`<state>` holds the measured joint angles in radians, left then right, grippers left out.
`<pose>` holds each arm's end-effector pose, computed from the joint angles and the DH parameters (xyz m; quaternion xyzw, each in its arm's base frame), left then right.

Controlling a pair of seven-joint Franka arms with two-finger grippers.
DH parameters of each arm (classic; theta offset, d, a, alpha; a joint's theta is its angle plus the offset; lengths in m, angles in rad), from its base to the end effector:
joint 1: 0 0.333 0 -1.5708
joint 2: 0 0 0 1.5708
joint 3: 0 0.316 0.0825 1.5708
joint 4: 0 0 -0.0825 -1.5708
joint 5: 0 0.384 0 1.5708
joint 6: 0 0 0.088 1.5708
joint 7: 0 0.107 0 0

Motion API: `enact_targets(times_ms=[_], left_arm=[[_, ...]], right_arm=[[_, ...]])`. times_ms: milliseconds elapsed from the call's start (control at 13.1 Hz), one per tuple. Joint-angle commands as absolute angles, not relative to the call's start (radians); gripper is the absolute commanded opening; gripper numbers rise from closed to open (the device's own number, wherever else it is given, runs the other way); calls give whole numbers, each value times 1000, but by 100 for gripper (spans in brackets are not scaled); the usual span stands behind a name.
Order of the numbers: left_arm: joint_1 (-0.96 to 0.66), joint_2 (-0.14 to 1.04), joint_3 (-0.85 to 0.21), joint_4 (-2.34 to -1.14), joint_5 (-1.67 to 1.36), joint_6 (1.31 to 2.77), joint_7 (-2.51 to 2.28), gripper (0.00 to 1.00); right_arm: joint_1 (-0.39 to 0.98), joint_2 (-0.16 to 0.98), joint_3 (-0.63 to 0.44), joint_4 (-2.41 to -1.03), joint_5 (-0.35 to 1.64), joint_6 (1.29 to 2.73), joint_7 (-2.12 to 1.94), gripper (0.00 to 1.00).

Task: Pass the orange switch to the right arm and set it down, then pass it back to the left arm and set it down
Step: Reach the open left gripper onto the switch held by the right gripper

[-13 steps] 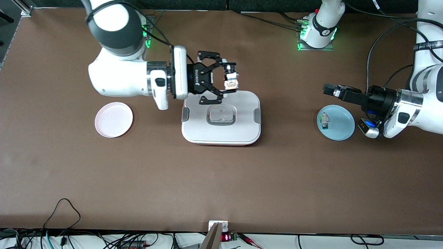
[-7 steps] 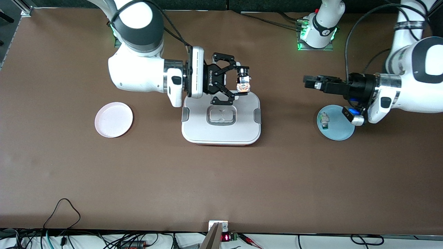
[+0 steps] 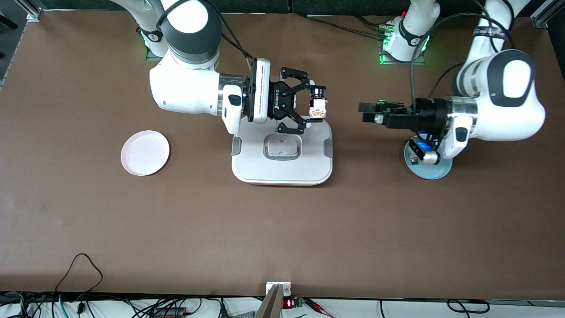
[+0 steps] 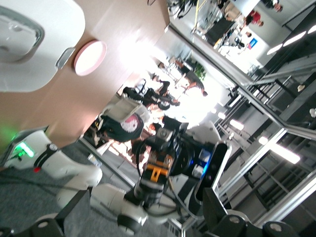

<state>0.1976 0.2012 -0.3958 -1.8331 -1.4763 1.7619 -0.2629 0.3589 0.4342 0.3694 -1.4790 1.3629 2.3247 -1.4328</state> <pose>0.5883 -0.1913 0.4888 0.7005 0.2330 -0.2503 0.6264 0.5587 0.4561 0.5037 -0.6378 -0.4636 -0.3492 0.5063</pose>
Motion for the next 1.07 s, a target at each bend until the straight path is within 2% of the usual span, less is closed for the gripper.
enact_targets(times_ms=[0, 457, 762, 990], left_arm=[[201, 181, -468, -1853, -1509, 1873, -245, 100], [176, 209, -500, -1836, -1572, 1951, -242, 98], [144, 210, -506, -1836, -1603, 2011, -224, 93], [138, 209, -514, -1836, -1606, 2019, -224, 83]], right_arm=[[370, 445, 370, -1457, 1388, 2341, -1451, 23], [370, 445, 370, -1457, 1390, 2341, -1451, 23], [371, 445, 370, -1457, 1390, 2341, -1451, 23], [371, 443, 370, -1457, 1391, 2341, -1451, 24]])
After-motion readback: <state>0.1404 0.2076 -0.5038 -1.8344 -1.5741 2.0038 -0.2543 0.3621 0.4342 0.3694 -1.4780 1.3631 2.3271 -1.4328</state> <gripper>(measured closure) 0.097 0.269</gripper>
